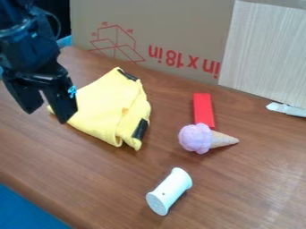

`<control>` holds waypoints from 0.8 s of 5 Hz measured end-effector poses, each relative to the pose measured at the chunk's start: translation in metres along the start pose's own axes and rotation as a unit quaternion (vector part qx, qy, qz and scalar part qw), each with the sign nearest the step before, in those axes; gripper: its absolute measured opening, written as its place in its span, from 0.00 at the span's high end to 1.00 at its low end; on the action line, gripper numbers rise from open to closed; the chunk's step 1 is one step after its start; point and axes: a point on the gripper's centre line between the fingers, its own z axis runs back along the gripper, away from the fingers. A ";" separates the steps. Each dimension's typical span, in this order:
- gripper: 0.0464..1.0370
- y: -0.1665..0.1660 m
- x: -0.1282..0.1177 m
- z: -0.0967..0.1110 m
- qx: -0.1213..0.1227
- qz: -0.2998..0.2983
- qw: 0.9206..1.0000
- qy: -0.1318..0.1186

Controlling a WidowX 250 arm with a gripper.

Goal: Remove the cloth from the top

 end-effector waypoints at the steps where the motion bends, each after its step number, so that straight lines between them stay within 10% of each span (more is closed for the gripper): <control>1: 0.04 0.009 0.026 -0.015 0.001 0.001 1.000 -0.014; 4: 0.04 0.014 0.091 -0.032 0.010 0.030 0.999 -0.043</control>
